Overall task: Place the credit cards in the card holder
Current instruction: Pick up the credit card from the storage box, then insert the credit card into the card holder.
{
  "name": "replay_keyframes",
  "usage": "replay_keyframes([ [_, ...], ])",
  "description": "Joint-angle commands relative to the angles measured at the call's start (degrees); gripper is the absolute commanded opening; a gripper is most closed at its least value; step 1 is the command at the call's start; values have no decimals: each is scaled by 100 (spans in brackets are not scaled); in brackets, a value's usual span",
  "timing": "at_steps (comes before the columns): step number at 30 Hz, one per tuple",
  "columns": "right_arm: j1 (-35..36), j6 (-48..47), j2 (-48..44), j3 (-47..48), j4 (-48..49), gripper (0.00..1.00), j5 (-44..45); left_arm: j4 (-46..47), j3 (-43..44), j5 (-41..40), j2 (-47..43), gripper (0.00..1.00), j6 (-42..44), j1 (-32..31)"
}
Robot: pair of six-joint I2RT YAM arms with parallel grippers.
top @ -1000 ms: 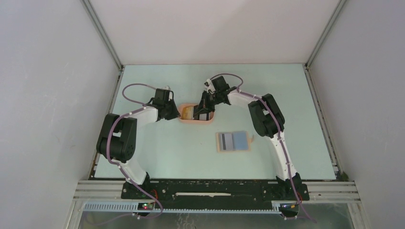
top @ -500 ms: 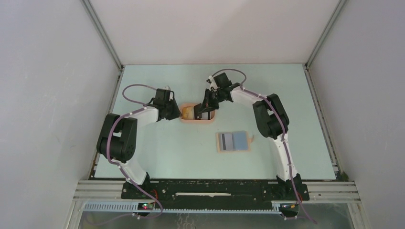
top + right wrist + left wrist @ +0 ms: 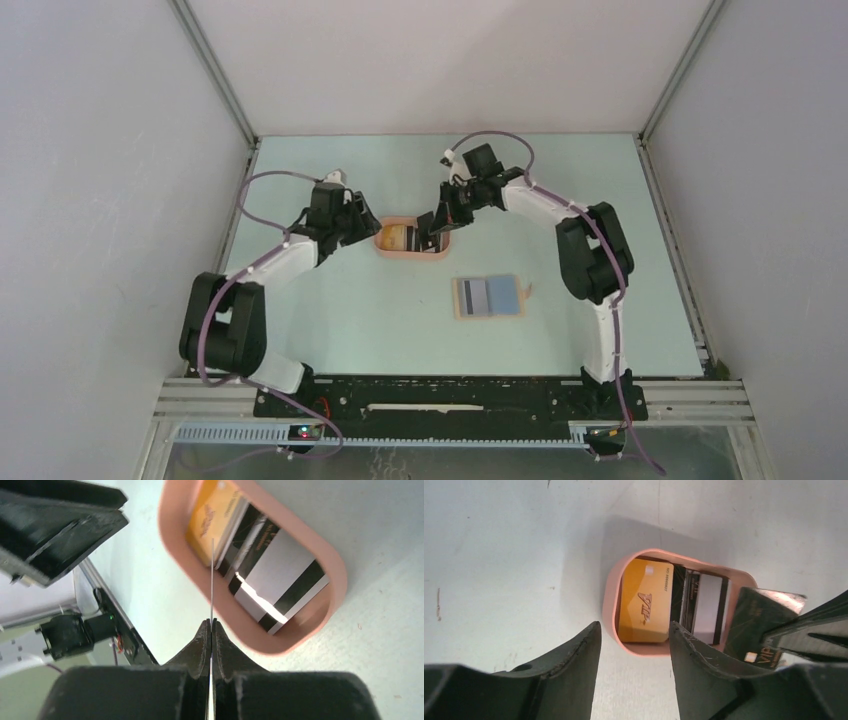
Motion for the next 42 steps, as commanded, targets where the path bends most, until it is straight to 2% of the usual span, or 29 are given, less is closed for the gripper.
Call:
replay_keyframes([
  [1,-82,-1172,-895,-167,-263,0,-554,544,-564,74,-904,59,313,7],
  [6,-211,-2433,-1804,-741,-790,0,-1101,1517,-1479,380,-2415,75,460,4],
  [10,-387,-3193,-2775,-1413,-988,0,-1295,2124,-1961,814,-3290,81,508,-7],
  [14,-539,-3751,-3788,-1978,-1080,0,-1297,2989,-2289,1607,-3733,85,349,-26],
  [18,-613,-4078,-4790,-2488,-884,0,-1168,4183,-2489,2354,-3735,87,53,-182],
  [22,-703,-4375,-5596,-3006,-630,0,-1438,5096,-2357,2847,-3422,89,251,-683],
  [24,-816,-4640,-5846,-3333,-511,0,-1869,5342,-2204,2944,-3179,90,369,-947],
  [26,-1037,-4521,-6052,-3663,-200,0,-2229,6004,-2135,3037,-2860,90,462,-1204],
  [30,-1441,-3893,-6047,-3752,202,0,-2626,8158,-2048,3174,-1824,100,367,-1434],
  [32,-1524,-3860,-5997,-3750,212,0,-2748,9020,-1675,3412,-1124,100,7,-1460],
  [35,-1660,-3800,-5966,-3748,257,0,-2927,9172,-650,4027,-102,100,-634,-1503],
  [37,-1808,-3744,-5927,-3732,271,0,-3100,9180,-292,4312,352,99,-907,-1572],
  [40,-1961,-3686,-5834,-3731,300,0,-3278,9181,-541,4352,642,99,-577,-1747],
  [42,-1972,-3625,-5750,-3731,348,0,-3337,9181,-655,4367,784,93,-524,-1823],
])
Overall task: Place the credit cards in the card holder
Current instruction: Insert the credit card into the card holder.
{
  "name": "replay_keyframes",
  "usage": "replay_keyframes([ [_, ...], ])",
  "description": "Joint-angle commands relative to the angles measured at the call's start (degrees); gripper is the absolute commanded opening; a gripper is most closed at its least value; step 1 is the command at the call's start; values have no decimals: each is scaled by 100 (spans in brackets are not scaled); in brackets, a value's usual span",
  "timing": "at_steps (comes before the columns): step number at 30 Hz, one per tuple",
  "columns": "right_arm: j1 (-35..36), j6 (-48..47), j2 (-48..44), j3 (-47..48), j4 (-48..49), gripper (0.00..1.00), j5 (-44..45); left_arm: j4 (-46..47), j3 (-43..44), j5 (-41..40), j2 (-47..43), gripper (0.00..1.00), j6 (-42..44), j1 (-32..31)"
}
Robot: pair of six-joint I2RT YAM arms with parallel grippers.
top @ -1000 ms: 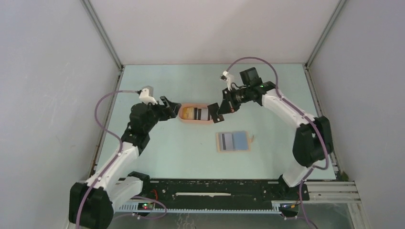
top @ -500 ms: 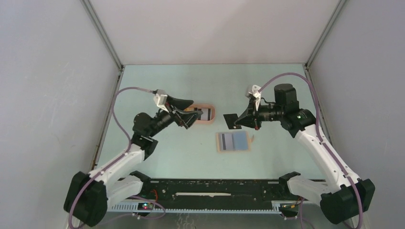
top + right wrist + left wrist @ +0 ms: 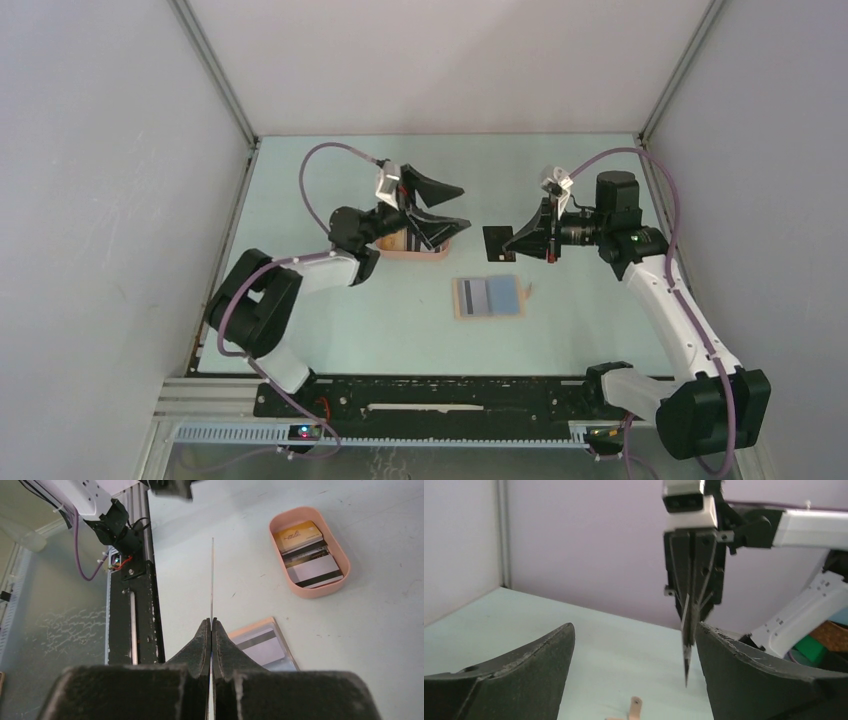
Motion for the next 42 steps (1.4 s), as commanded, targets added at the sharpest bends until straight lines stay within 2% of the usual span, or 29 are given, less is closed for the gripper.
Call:
replay_keyframes([
  [1,-87,227,166,68,297,0,-429,569,-137,432,309,91,-30,-255],
  [8,-161,385,326,60,414,0,-472,576,58,719,682,81,-75,-502],
  [17,-236,485,376,16,529,0,-350,585,495,1104,1047,57,-435,-745],
  [19,-236,528,400,0,570,0,-300,576,543,1166,1090,49,-487,-768],
  [23,-236,543,436,-19,598,0,-292,576,656,1274,1180,25,-651,-777],
  [26,-236,561,471,-40,621,0,-270,576,728,1371,1239,4,-763,-776],
  [27,-236,561,482,-42,620,0,-262,578,759,1398,1261,1,-806,-779],
  [30,-236,523,464,-40,595,1,-241,576,848,1475,1323,0,-1003,-750],
  [31,-236,485,447,-42,577,5,-220,576,879,1534,1345,0,-1086,-719],
  [35,-238,95,315,-10,293,42,-41,576,907,1671,1405,0,-1520,-506],
  [37,-235,-291,268,97,2,55,122,576,904,1776,1418,0,-1699,-412],
  [39,-236,-602,292,225,-361,62,236,576,876,1882,1408,0,-1813,-347],
  [42,-245,-861,427,417,-693,65,231,567,853,2088,1377,0,-1877,-320],
])
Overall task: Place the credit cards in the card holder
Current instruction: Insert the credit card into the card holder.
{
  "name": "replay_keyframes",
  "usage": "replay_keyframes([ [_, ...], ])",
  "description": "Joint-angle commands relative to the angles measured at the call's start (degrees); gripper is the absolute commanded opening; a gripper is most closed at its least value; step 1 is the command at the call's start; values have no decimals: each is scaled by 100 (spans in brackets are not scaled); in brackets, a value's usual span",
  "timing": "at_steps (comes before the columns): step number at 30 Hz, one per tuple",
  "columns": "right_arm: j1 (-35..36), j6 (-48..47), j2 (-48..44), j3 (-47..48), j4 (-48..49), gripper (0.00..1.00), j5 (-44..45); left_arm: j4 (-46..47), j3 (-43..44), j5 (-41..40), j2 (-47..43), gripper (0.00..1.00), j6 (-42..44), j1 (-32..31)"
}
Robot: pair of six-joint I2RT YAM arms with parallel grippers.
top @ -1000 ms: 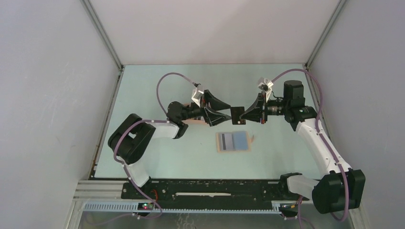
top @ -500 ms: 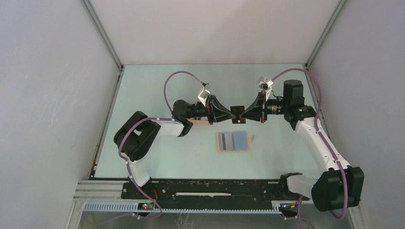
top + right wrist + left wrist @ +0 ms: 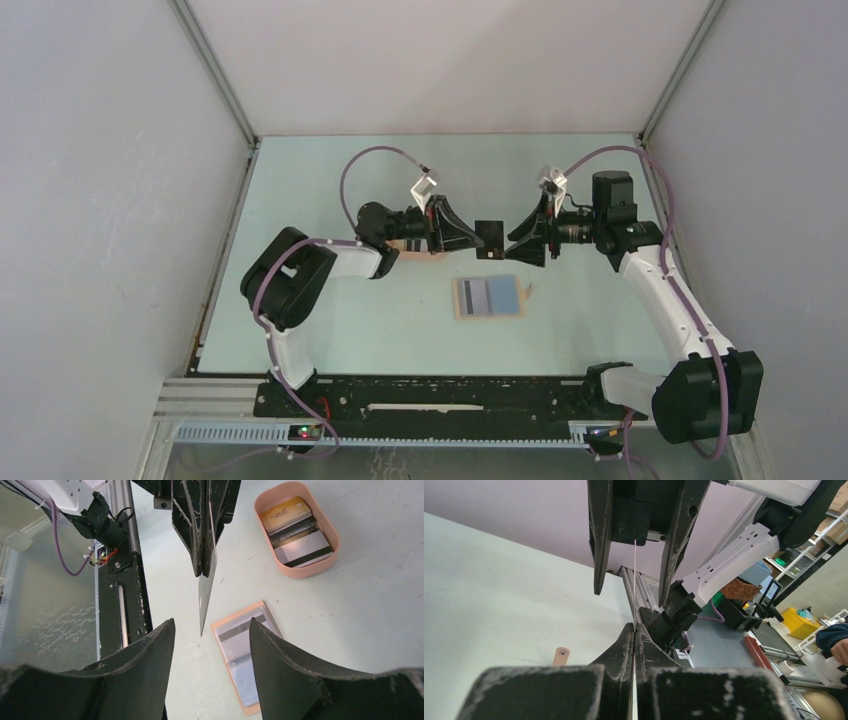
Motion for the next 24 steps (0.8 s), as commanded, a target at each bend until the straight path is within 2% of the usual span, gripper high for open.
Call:
replay_keyframes([
  [1,-37,-695,33,473,-669,66,101,335,223,531,-42,0,-338,82],
  [6,-45,-891,77,685,-1036,69,22,314,216,641,-7,0,-454,170],
  [10,-50,-412,157,711,-834,70,41,293,231,645,1,0,-452,175],
  [15,-63,-39,384,797,-771,71,-393,-61,244,526,5,0,-144,175],
  [17,-63,152,431,795,-676,70,-408,-901,275,379,-111,0,518,146],
  [22,-60,457,479,804,-511,69,-174,-3734,445,-122,-601,0,2530,-16],
  [24,-59,510,499,803,-487,69,-13,-4010,535,-122,-578,0,2733,-57],
])
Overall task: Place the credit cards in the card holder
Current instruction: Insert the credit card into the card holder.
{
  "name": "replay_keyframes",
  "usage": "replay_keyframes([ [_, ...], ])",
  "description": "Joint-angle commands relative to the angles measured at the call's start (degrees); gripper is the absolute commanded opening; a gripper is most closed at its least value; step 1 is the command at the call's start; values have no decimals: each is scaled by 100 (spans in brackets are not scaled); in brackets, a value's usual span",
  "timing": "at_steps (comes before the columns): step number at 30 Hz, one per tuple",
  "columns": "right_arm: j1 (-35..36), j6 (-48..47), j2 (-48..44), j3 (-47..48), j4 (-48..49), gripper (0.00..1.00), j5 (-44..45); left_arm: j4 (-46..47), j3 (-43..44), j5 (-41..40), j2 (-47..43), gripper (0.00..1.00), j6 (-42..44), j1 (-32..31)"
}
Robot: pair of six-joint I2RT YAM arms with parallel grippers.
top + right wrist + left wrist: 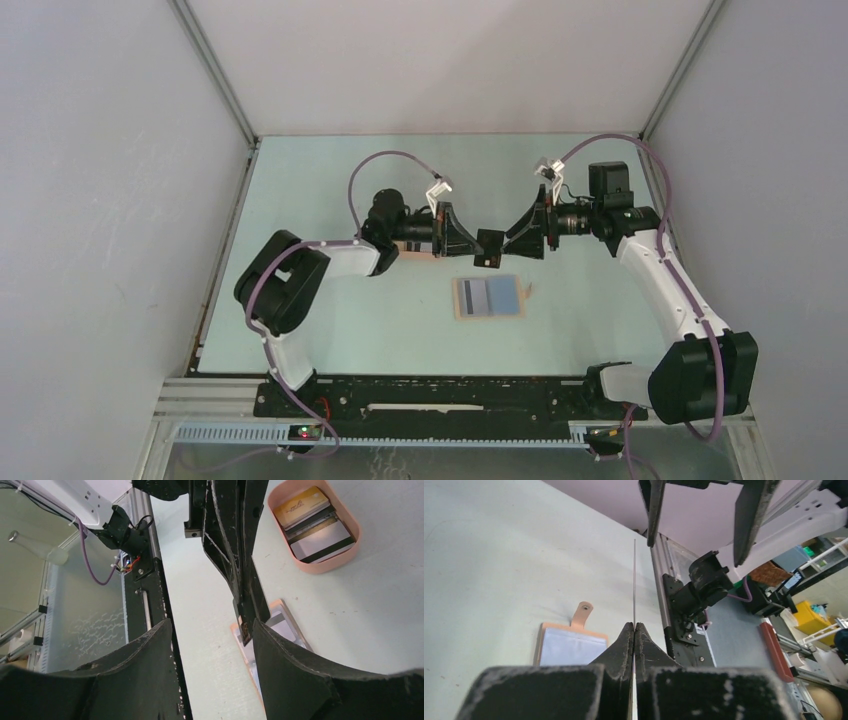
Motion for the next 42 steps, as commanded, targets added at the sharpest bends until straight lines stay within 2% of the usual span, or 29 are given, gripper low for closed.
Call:
replay_keyframes([
  [1,-42,328,25,224,233,68,289,-1597,504,-230,-359,0,1340,-138],
  [14,-51,236,392,326,23,63,803,-1596,448,-117,-446,0,1518,-218],
  [24,-35,-176,776,428,-325,47,481,-1596,417,-56,-485,0,1558,-219],
  [31,97,-418,939,536,-554,29,440,-1596,415,-28,-487,0,1558,-217],
  [41,154,-576,948,561,-631,27,337,-1596,413,-46,-479,0,1541,-218],
  [42,166,-590,949,555,-633,24,323,-1596,414,-52,-480,0,1544,-214],
])
